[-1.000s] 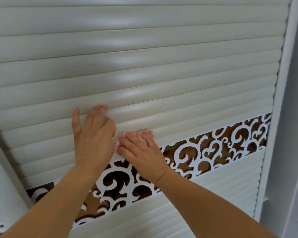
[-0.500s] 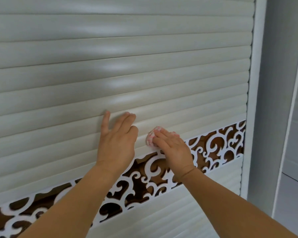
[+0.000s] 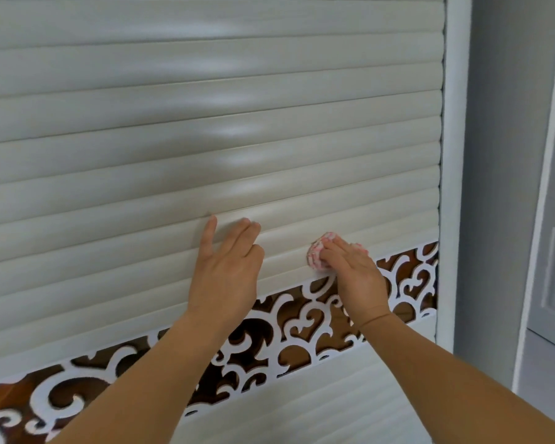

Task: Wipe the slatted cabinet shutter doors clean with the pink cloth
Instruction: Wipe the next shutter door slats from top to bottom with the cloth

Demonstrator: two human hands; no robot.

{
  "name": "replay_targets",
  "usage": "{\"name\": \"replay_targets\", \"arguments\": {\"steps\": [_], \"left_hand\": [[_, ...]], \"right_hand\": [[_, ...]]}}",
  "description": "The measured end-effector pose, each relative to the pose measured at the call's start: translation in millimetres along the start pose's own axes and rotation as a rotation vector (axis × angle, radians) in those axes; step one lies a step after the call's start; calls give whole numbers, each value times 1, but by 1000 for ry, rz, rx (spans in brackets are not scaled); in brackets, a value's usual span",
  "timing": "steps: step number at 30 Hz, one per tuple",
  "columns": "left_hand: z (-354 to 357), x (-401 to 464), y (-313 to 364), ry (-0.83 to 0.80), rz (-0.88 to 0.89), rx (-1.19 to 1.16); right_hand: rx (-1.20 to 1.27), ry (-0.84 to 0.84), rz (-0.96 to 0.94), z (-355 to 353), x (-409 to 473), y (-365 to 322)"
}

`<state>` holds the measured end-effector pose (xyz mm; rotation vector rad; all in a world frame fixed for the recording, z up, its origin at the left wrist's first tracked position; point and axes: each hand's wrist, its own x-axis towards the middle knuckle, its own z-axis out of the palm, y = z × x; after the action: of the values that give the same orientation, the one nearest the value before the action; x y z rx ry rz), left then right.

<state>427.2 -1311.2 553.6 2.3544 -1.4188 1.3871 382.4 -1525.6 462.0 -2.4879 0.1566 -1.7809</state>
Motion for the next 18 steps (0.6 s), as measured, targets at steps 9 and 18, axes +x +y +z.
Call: {"name": "replay_targets", "arguments": {"steps": [9,18], "left_hand": [[19,17,33,-39,-45,30],[26,18,29,-61,-27,70]], "right_hand": [[165,-32,627,-41,18,75],[418,303,1073,-30,48,65]]}}
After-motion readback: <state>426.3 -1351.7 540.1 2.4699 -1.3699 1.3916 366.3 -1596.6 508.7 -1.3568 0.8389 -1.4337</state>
